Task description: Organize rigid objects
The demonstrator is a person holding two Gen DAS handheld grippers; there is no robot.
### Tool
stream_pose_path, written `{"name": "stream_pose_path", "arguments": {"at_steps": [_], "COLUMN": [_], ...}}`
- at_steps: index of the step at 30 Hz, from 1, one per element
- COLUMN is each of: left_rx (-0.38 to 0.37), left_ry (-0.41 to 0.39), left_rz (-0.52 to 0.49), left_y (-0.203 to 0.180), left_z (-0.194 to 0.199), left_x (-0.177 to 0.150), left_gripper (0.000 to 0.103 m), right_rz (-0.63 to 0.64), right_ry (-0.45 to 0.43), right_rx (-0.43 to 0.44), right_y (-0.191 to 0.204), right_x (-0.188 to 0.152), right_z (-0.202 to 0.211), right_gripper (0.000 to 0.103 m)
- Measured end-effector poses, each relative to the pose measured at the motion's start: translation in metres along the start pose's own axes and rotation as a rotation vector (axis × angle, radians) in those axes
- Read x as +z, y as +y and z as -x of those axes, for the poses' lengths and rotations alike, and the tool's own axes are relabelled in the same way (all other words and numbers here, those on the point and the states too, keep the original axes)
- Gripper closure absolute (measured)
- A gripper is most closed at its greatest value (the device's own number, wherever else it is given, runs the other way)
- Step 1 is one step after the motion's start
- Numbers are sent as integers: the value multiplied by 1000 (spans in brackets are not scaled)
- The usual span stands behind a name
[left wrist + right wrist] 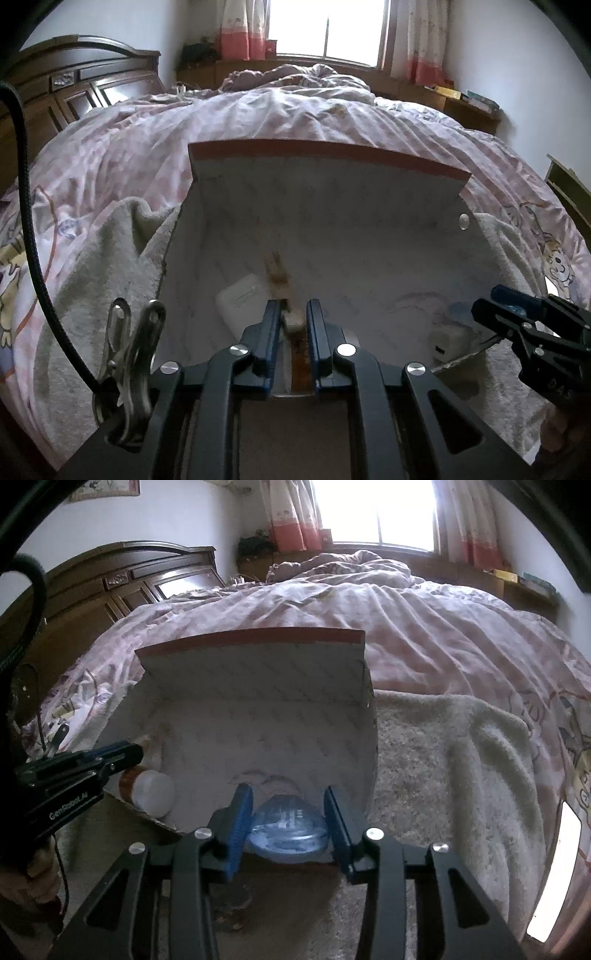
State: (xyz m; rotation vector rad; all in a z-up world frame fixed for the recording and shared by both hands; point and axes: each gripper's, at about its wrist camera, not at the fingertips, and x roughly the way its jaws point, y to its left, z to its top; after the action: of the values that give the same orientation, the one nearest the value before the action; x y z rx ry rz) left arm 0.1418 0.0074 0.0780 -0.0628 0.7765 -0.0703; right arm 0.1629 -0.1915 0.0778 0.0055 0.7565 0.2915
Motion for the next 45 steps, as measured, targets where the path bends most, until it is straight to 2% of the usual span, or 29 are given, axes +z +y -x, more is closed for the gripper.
{"name": "stream_pose_path", "arguments": {"at_steps": [2,4,6,11,16,23,31,36,45], "left_rx": [6,12,30,45,36,28,-1,-12,-30], "left_ry": [16,23,16,7,-12,-19,8,36,75], "left_rz": [-6,-17,-34,-56,-30,-15,10,31,57], "left_y": [-1,-4,-7,-12,-6,-1,-1,1,8], "left_z": [-2,-3,-2,6,23,43,52,49,43], "left_x": [0,-1,-2,-3,-6,-20,-48,-62,-77], "left_gripper": [85,74,72,72,72,72,72,72,72], "right_rz": [1,-4,-11,-20,-31,-37,-2,34,65], "right_ry": [-1,-5,-6,-25,-55,-60,-41,-10,61], "right_rx": [0,-2,-1,-5,-5,5,15,16,12], "right_y": [0,0,0,-2,-3,2,14,24,32], "right_x": [1,1,1,1,-1,-14,-46,-59,-64], "right_z": [-1,0,0,6,18,37,53,46,7], "right_gripper": [60,60,60,52,45,44,41,41,41]}}
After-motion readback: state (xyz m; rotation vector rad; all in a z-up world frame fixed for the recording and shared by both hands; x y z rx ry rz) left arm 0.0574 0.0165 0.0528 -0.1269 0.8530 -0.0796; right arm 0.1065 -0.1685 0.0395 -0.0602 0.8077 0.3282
